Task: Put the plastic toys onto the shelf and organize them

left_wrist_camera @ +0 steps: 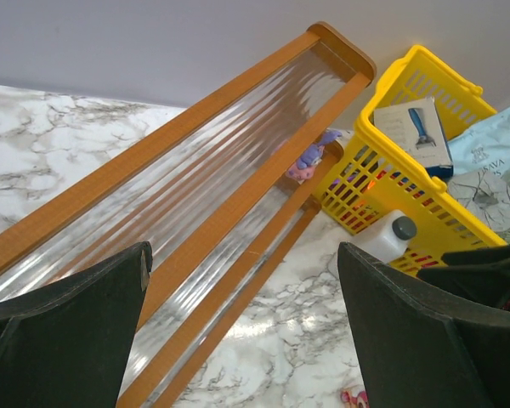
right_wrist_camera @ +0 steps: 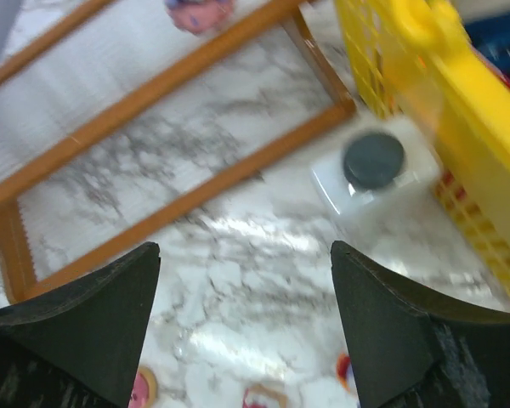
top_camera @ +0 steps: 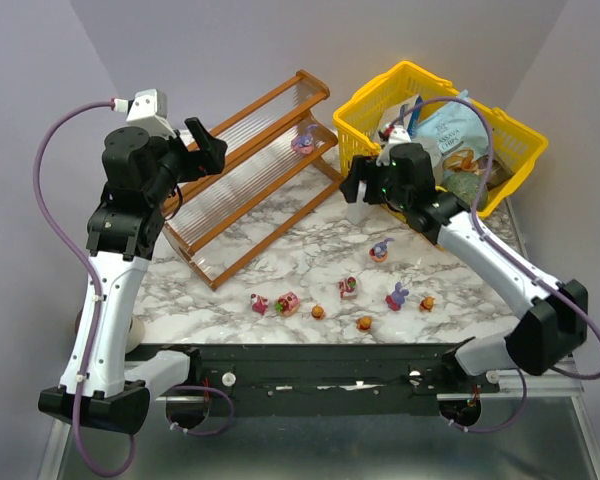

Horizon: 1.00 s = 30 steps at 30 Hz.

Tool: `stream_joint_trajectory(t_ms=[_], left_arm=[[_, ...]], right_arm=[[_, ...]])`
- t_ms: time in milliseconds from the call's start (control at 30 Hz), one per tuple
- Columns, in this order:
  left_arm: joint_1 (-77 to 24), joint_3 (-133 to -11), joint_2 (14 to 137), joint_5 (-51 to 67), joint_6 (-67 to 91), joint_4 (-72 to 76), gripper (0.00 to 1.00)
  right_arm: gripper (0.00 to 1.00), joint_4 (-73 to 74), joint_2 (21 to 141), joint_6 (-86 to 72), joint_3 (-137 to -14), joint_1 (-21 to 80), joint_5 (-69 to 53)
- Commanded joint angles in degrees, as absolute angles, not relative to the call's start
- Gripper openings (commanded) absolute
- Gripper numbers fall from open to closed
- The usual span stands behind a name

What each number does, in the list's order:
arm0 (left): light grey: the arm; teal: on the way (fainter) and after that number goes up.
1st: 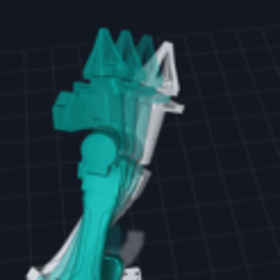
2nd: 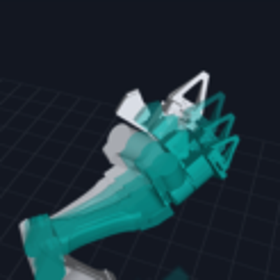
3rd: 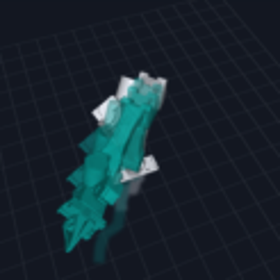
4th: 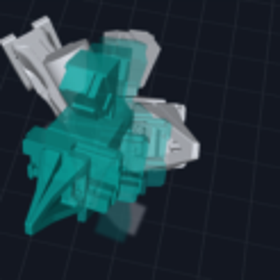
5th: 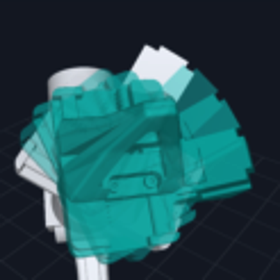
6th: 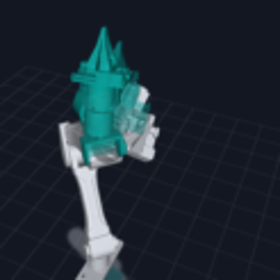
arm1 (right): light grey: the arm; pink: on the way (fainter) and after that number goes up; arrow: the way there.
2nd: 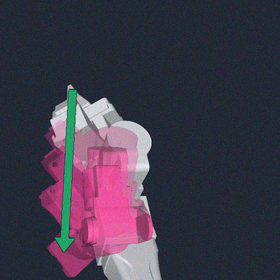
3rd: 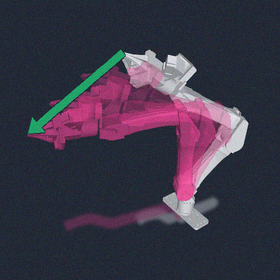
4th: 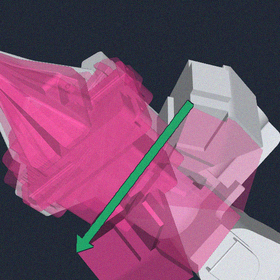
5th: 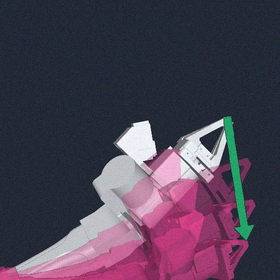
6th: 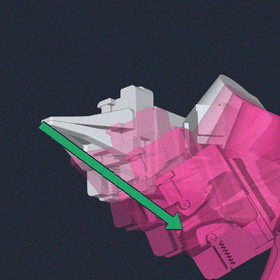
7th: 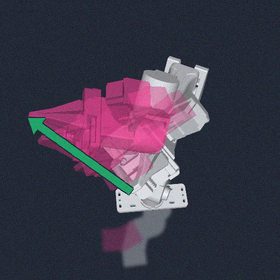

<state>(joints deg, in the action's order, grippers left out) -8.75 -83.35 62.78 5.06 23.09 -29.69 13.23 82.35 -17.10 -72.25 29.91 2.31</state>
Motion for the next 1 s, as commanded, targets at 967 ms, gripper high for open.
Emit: stream_joint_trajectory(t_ms=[967], left_arm=[[-10.02, -80.24, 62.84, 8.61, 25.31, -28.21, 0.99]], right_arm=[[0.90, 1.85, 74.70, -16.96, -37.97, 29.71, 13.18]])
